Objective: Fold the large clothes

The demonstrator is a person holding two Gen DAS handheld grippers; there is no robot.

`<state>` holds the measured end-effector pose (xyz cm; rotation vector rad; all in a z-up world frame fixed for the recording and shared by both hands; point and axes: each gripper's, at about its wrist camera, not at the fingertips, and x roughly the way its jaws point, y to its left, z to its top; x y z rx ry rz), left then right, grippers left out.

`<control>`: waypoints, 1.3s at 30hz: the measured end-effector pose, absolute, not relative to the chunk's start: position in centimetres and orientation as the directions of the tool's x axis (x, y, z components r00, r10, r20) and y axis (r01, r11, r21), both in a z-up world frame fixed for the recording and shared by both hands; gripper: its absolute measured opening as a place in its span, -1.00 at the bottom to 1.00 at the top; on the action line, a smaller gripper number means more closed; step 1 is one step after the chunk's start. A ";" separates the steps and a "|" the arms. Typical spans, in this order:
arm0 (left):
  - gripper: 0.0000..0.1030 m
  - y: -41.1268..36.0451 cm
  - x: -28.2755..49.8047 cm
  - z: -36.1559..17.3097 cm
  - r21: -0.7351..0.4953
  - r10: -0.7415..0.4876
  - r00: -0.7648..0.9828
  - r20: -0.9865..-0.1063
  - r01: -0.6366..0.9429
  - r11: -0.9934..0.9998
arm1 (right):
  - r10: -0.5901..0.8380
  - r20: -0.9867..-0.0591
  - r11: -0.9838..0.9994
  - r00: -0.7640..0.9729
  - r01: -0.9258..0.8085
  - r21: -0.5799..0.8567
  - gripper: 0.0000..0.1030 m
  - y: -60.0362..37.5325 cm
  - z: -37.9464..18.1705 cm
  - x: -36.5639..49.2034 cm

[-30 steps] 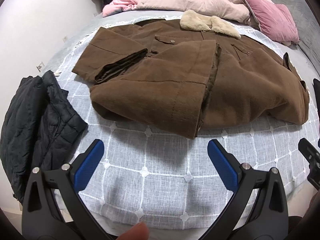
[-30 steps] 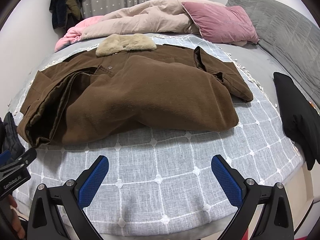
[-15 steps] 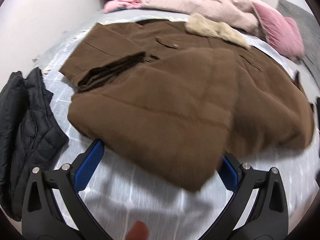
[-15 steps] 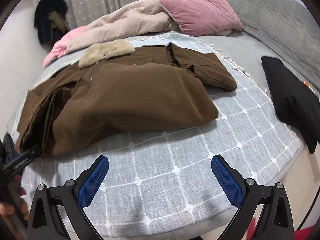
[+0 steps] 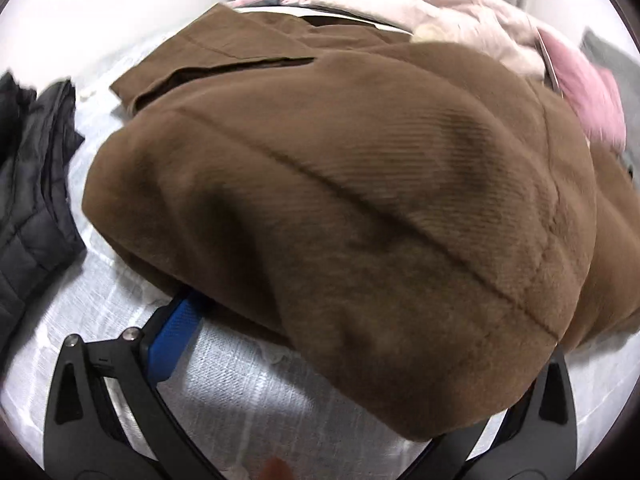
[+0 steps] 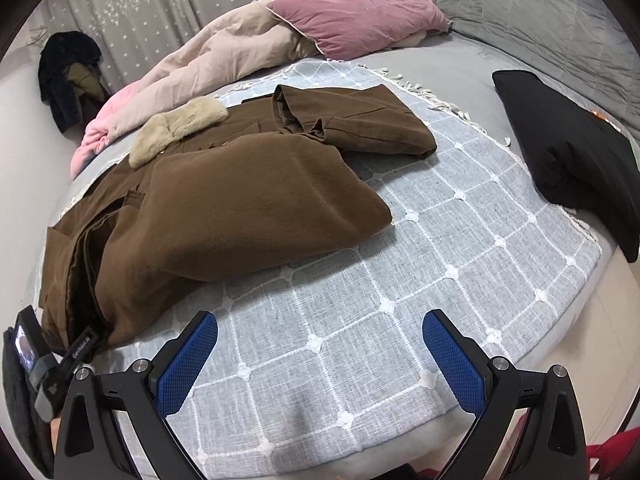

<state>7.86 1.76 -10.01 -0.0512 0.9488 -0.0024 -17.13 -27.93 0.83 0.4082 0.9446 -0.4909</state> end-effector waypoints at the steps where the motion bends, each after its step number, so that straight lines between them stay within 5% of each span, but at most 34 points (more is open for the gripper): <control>1: 1.00 1.8 7.8 -9.9 -0.048 -0.030 0.574 -0.818 -0.016 0.999 | -0.220 -0.843 0.819 0.491 0.562 0.113 1.00 -27.9 0.8 -17.1; 5: 0.89 2.7 7.1 -8.6 -0.085 -0.070 0.547 -0.834 -0.002 0.996 | -0.194 -0.852 0.814 0.487 0.564 0.136 1.00 -28.2 0.5 -17.0; 7: -0.05 3.2 6.1 -6.9 -0.076 -0.071 0.593 -0.802 0.016 0.997 | -0.163 -0.870 0.803 0.465 0.575 0.157 1.00 -28.6 -0.1 -16.9; 9: -0.60 3.3 4.9 -5.1 -0.040 -0.055 0.647 -0.761 0.037 0.998 | -0.112 -0.877 0.795 0.467 0.571 0.203 1.00 -29.1 -0.5 -17.0; 11: -0.76 4.2 3.7 -2.6 -0.032 -0.058 0.716 -0.696 0.049 0.998 | -0.102 -0.874 0.798 0.475 0.564 0.213 1.00 -29.1 -0.5 -17.0; 20: -0.87 11.3 -1.9 5.8 -0.026 -0.165 0.790 -0.591 0.186 0.982 | -0.163 -0.832 0.817 0.530 0.546 0.187 1.00 -30.1 0.7 -18.9; 23: -0.90 14.9 -3.5 5.1 -0.056 -0.208 0.722 -0.660 0.228 0.972 | -0.174 -0.814 0.822 0.554 0.538 0.190 1.00 -30.6 1.2 -20.0; 30: -0.86 17.1 -4.3 -2.3 0.083 -0.085 0.508 -0.857 0.300 0.950 | -0.144 -0.824 0.850 0.547 0.495 0.181 1.00 -31.1 2.1 -18.4; 33: -0.59 16.6 -4.9 -2.1 0.089 -0.091 0.521 -0.849 0.310 0.947 | -0.142 -0.824 0.868 0.549 0.469 0.163 1.00 -30.5 3.1 -16.4; 36: 0.31 16.4 -5.0 -1.2 0.087 -0.111 0.557 -0.823 0.317 0.945 | -0.114 -0.825 0.892 0.554 0.422 0.160 1.00 -29.3 4.3 -12.1; 39: 0.37 16.5 -4.7 -0.7 0.074 -0.127 0.569 -0.812 0.317 0.945 | -0.082 -0.846 0.907 0.526 0.392 0.156 1.00 -28.3 4.6 -6.8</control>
